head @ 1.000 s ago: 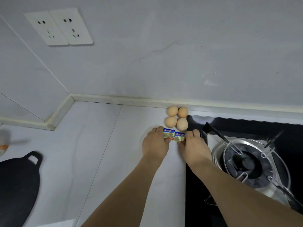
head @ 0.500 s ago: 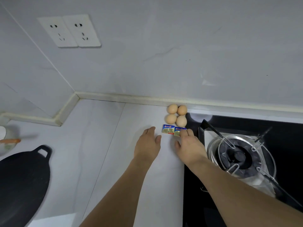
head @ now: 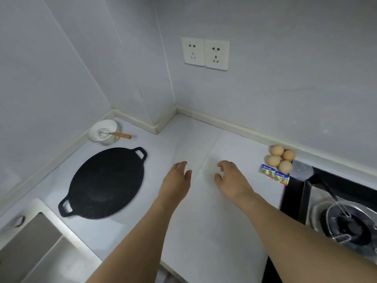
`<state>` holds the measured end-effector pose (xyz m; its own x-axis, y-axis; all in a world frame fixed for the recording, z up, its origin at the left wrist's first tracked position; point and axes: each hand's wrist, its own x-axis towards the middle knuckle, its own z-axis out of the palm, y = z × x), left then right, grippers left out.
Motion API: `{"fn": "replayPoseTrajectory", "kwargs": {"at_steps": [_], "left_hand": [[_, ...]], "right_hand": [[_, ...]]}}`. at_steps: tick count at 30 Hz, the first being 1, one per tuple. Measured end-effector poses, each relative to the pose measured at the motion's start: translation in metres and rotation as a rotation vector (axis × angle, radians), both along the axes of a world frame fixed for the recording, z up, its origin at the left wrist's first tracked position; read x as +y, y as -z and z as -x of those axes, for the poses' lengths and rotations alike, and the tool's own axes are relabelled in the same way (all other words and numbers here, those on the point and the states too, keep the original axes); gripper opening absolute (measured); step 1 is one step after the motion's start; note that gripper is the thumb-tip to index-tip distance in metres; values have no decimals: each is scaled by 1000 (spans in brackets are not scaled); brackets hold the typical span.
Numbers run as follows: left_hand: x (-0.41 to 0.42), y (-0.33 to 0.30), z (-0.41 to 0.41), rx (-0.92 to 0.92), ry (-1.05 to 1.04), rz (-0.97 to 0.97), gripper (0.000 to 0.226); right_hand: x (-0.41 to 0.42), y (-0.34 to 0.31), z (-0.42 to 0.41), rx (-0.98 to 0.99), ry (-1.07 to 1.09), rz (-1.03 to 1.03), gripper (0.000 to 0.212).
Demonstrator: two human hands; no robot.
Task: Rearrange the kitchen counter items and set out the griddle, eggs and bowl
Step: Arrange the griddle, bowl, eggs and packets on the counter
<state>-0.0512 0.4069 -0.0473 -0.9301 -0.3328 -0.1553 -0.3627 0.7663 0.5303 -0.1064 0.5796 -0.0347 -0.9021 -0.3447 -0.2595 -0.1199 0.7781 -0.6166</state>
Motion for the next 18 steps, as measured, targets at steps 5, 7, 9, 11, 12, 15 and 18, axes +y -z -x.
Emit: {"fn": "replayPoseTrajectory", "kwargs": {"at_steps": [5, 7, 9, 11, 12, 15, 18], "left_hand": [[-75, -25, -25, 24, -174, -4, 44], [-99, -34, -33, 42, -222, 11, 43], [-133, -43, -45, 62, -302, 14, 41], [-163, -48, -51, 67, -375, 2, 43], [-180, -51, -53, 72, -414, -8, 44], [-221, -57, -53, 100, -533, -73, 42], [-252, -58, -47, 131, -665, -161, 38]], "right_hand": [[-82, -24, 5, 5, -124, 59, 39], [-109, -33, 9, 15, -166, 69, 39], [-149, -44, 14, 15, -227, 85, 40], [-180, -57, 21, 6, -251, 112, 41], [-197, -63, 25, -3, -259, 127, 42], [-243, -76, 36, -29, -291, 135, 42], [-281, -80, 47, -61, -327, 122, 43]]}}
